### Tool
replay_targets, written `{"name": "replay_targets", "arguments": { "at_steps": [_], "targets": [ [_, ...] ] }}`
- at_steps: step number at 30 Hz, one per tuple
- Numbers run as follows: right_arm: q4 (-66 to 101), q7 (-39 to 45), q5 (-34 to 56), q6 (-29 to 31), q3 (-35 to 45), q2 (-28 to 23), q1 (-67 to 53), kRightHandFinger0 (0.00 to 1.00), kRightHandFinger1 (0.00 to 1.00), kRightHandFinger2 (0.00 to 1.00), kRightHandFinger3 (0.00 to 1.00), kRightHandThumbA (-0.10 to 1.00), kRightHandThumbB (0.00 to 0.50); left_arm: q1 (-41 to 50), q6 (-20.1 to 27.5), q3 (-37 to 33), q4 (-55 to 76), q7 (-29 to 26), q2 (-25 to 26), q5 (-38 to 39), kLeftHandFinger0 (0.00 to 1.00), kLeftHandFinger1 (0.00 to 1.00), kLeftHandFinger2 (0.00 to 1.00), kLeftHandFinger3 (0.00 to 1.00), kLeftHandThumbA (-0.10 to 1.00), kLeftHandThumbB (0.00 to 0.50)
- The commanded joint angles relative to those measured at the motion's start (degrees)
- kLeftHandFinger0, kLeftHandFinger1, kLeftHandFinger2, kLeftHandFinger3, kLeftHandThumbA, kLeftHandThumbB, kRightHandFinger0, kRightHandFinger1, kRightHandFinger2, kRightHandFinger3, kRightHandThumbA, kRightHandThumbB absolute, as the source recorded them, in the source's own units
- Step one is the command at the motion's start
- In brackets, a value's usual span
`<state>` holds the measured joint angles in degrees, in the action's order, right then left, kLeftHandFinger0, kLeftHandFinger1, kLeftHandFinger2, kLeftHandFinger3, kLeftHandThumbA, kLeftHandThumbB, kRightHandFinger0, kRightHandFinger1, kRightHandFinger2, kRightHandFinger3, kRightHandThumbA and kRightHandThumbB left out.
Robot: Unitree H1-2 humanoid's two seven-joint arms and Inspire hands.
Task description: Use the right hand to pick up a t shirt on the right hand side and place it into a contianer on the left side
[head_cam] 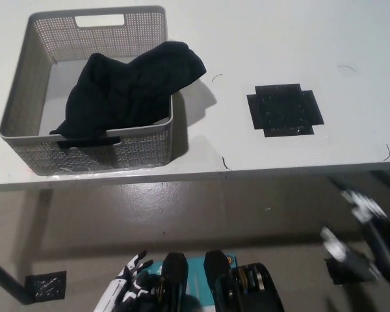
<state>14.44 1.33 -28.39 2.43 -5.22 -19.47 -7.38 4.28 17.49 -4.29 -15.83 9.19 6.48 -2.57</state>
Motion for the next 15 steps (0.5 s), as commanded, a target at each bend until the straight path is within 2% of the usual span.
{"name": "replay_targets", "arguments": {
  "at_steps": [1, 2, 5, 8, 11, 12, 14, 15],
  "targets": [
    [5.0, -9.9, 6.7, 18.8, 7.8, -1.5, -14.5, 1.0, 1.0, 1.0, 1.0, 0.44, 0.43, 1.6, 8.1, 3.2, -0.3, -1.8, 0.7, 3.5, 0.62, 0.84, 0.92, 1.0, 0.89, 0.389],
    [5.0, -9.7, 6.6, 19.0, 8.0, -1.4, -14.9, 1.0, 1.0, 1.0, 1.0, 0.44, 0.43, 1.9, 8.3, 3.3, -0.3, -1.6, 0.5, 3.5, 0.62, 0.84, 0.92, 1.0, 0.89, 0.389],
    [-1.7, -12.1, 4.3, 24.3, 7.4, -0.2, -17.0, 1.0, 1.0, 1.0, 1.0, 0.44, 0.43, 2.0, 9.0, 3.8, -0.6, -0.6, 0.7, 4.2, 0.63, 0.85, 0.94, 1.0, 0.89, 0.379],
    [-6.0, -13.0, 4.9, 24.5, 6.0, 0.0, -18.2, 1.0, 1.0, 1.0, 1.0, 0.41, 0.45, 2.2, 9.4, 4.0, -0.8, -1.5, 0.5, 3.2, 0.63, 0.85, 0.95, 1.0, 0.9, 0.381],
    [-13.3, -14.8, 4.2, 24.5, 3.9, 0.5, -18.1, 1.0, 1.0, 1.0, 1.0, 0.48, 0.457, 2.4, 9.4, 4.9, -0.4, -2.4, -0.2, 3.4, 0.64, 0.86, 0.98, 1.0, 0.88, 0.364],
    [-15.3, -15.0, 4.9, 24.5, 3.0, 0.2, -17.9, 1.0, 1.0, 1.0, 1.0, 0.48, 0.439, 2.5, 9.4, 5.0, -0.2, -2.3, -0.3, 3.6, 0.65, 0.87, 0.99, 1.0, 0.88, 0.358],
    [-20.0, -13.8, 5.5, 24.5, 2.2, 0.6, -16.4, 1.0, 1.0, 1.0, 1.0, 0.52, 0.439, 2.5, 9.4, 5.5, 0.2, -2.4, -0.6, 3.6, 0.7, 0.91, 1.0, 1.0, 0.91, 0.377],
    [-21.4, -13.4, 6.3, 24.5, 2.2, 0.9, -15.3, 1.0, 1.0, 1.0, 1.0, 0.49, 0.449, 2.2, 9.4, 5.8, 0.3, -2.4, -0.3, 3.1, 0.75, 0.95, 1.0, 1.0, 0.93, 0.384]
  ]
}}
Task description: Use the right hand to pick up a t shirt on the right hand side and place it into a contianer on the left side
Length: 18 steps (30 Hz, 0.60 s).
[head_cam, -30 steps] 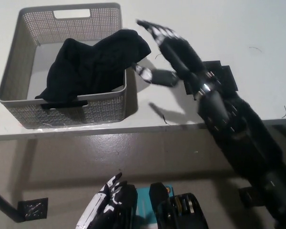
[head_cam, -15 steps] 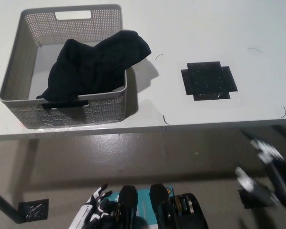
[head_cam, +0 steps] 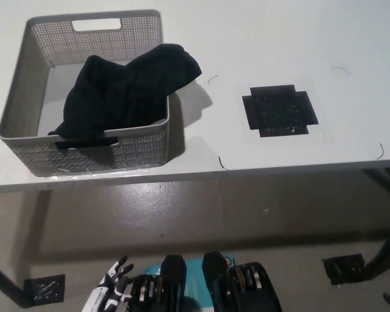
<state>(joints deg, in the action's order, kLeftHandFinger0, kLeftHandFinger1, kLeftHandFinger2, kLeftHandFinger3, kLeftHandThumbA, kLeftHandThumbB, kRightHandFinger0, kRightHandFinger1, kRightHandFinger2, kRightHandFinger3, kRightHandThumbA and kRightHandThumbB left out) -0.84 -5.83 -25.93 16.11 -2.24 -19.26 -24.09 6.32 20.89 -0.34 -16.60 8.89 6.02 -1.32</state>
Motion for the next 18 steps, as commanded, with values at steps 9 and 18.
{"name": "replay_targets", "arguments": {
  "at_steps": [9, 18],
  "targets": [
    [-10.7, -7.0, 5.8, 10.8, -2.4, 0.3, 3.2, 1.0, 1.0, 1.0, 1.0, 0.49, 0.459, 0.7, 6.0, 2.4, 1.6, -2.3, 0.0, 0.9, 0.78, 0.98, 1.0, 1.0, 0.89, 0.366],
    [-11.4, -8.1, 5.6, 10.8, -3.6, -0.1, 4.4, 1.0, 1.0, 1.0, 1.0, 0.44, 0.444, 0.6, 6.0, 3.1, 2.3, -3.7, -0.6, 0.3, 0.77, 0.96, 1.0, 1.0, 0.85, 0.355]
  ]
}}
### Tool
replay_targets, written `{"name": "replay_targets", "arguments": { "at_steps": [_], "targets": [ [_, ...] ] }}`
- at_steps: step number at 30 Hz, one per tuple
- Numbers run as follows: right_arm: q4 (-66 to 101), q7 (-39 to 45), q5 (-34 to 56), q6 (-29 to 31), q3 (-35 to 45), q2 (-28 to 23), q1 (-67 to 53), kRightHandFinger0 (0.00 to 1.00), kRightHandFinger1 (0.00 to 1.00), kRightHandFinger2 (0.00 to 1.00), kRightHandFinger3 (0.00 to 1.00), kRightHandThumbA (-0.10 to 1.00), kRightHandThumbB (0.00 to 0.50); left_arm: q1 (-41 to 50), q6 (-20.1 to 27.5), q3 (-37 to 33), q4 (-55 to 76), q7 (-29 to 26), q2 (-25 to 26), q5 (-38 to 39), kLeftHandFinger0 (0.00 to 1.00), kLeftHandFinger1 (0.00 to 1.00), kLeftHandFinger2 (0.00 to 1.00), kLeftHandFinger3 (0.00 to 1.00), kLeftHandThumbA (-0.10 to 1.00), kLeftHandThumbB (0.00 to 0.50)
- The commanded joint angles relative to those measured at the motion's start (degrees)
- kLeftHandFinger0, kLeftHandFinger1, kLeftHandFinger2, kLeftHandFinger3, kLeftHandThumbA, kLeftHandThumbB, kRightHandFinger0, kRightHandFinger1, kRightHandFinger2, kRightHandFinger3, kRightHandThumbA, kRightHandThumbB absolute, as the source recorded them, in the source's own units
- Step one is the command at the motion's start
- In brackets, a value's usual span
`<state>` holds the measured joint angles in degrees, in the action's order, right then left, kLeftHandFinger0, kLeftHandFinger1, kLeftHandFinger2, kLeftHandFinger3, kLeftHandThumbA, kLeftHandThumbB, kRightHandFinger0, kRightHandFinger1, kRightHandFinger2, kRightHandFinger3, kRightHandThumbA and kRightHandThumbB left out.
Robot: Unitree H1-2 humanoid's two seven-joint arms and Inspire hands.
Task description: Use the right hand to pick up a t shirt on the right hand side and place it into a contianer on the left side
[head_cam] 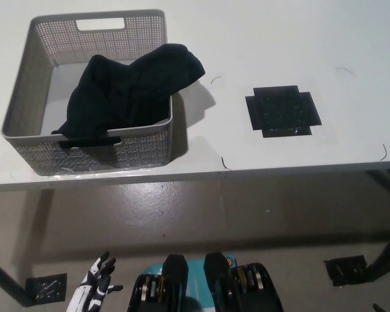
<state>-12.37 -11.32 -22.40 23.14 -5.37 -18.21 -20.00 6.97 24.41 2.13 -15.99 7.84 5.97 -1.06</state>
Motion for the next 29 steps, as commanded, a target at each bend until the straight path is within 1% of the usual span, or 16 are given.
{"name": "replay_targets", "arguments": {
  "at_steps": [1, 3, 4, 5, 6, 7, 9, 12, 14, 19, 21, 22, 23, 24, 26, 29],
  "targets": [
    [0.3, -2.8, 1.7, 3.8, -0.7, -1.2, 0.5, 1.0, 1.0, 1.0, 1.0, 0.44, 0.442, 0.0, 2.5, 0.6, 1.8, -3.3, -0.4, -0.8, 0.77, 0.97, 1.0, 1.0, 0.89, 0.374],
    [0.2, -3.2, 1.7, 3.8, -1.1, -1.5, 0.7, 1.0, 1.0, 1.0, 1.0, 0.46, 0.446, 0.0, 2.5, 0.6, 2.1, -3.9, -0.4, -1.3, 0.79, 0.97, 1.0, 1.0, 0.88, 0.353],
    [0.1, -3.3, 1.9, 3.8, -1.2, -1.6, 0.7, 1.0, 1.0, 1.0, 1.0, 0.45, 0.443, 0.1, 2.5, 0.4, 2.3, -4.5, -0.3, -1.9, 0.79, 0.98, 1.0, 1.0, 0.88, 0.343],
    [0.0, -3.0, 2.1, 3.8, -1.2, -1.6, 0.7, 1.0, 1.0, 1.0, 1.0, 0.45, 0.446, 0.1, 2.5, 0.5, 2.2, -5.2, -0.5, -2.1, 0.79, 0.97, 1.0, 1.0, 0.87, 0.344],
    [0.0, -3.1, 2.0, 3.8, -1.2, -1.6, 0.8, 1.0, 1.0, 1.0, 1.0, 0.45, 0.446, 0.0, 2.5, 0.5, 2.3, -5.5, -0.5, -2.0, 0.8, 0.98, 1.0, 1.0, 0.84, 0.325],
    [0.1, -3.2, 1.8, 3.8, -1.2, -1.6, 0.9, 1.0, 1.0, 1.0, 1.0, 0.45, 0.445, 0.0, 2.5, 0.5, 2.4, -5.6, -0.5, -1.8, 0.81, 0.99, 1.0, 1.0, 0.85, 0.327],
    [0.2, -3.0, 1.8, 3.8, -1.2, -1.7, 1.1, 1.0, 1.0, 1.0, 1.0, 0.47, 0.445, 0.0, 2.5, 0.4, 2.8, -6.1, -0.4, -1.9, 0.83, 1.0, 1.0, 1.0, 0.83, 0.305],
    [-0.1, -3.4, 1.6, 3.8, -1.4, -1.6, 1.3, 1.0, 1.0, 1.0, 1.0, 0.48, 0.447, 0.1, 2.5, 0.3, 3.2, -7.0, -0.2, -2.1, 0.86, 1.0, 1.0, 1.0, 0.88, 0.333],
    [-0.4, -3.2, 2.0, 3.8, -1.4, -1.6, 1.8, 1.0, 1.0, 1.0, 1.0, 0.47, 0.45, -0.2, 2.5, 0.3, 3.0, -7.4, -0.2, -2.1, 0.87, 1.0, 1.0, 1.0, 0.88, 0.344],
    [-0.1, -3.5, 2.0, 3.8, -1.8, -2.1, 1.8, 1.0, 1.0, 1.0, 1.0, 0.47, 0.443, 0.2, 2.5, 0.0, 2.9, -8.7, 0.2, -2.6, 0.87, 1.0, 1.0, 1.0, 0.86, 0.338],
    [-0.5, -4.3, 1.4, 3.8, -2.1, -2.1, 1.6, 1.0, 1.0, 1.0, 1.0, 0.5, 0.45, 0.6, 2.5, 0.0, 3.0, -8.6, 0.1, -2.3, 0.87, 1.0, 1.0, 1.0, 0.86, 0.342],
    [-0.5, -4.5, 1.9, 3.8, -2.3, -2.2, 1.6, 1.0, 1.0, 1.0, 1.0, 0.47, 0.452, 0.7, 2.5, 0.0, 3.0, -8.4, 0.1, -2.1, 0.88, 1.0, 1.0, 1.0, 0.87, 0.346],
    [-0.6, -4.8, 1.8, 3.8, -2.5, -2.3, 1.7, 1.0, 1.0, 1.0, 1.0, 0.46, 0.45, 0.7, 2.5, -0.1, 3.2, -8.5, 0.1, -2.2, 0.89, 1.0, 1.0, 1.0, 0.87, 0.336],
    [-0.7, -4.8, 1.6, 3.8, -2.4, -2.3, 1.7, 1.0, 1.0, 1.0, 1.0, 0.47, 0.447, 0.8, 2.5, -0.2, 3.3, -8.5, 0.2, -2.3, 0.89, 1.0, 1.0, 1.0, 0.87, 0.33],
    [-0.5, -4.3, 2.0, 3.8, -2.4, -2.3, 1.6, 1.0, 1.0, 1.0, 1.0, 0.47, 0.45, 0.9, 2.5, -0.4, 3.3, -8.7, 0.3, -2.6, 0.91, 1.0, 1.0, 1.0, 0.88, 0.342],
    [-0.4, -4.5, 2.0, 3.8, -2.6, -2.4, 1.3, 1.0, 1.0, 1.0, 1.0, 0.47, 0.45, 1.3, 2.5, -0.5, 3.5, -8.6, 0.4, -2.5, 0.91, 1.0, 1.0, 1.0, 0.87, 0.331]
  ]
}}
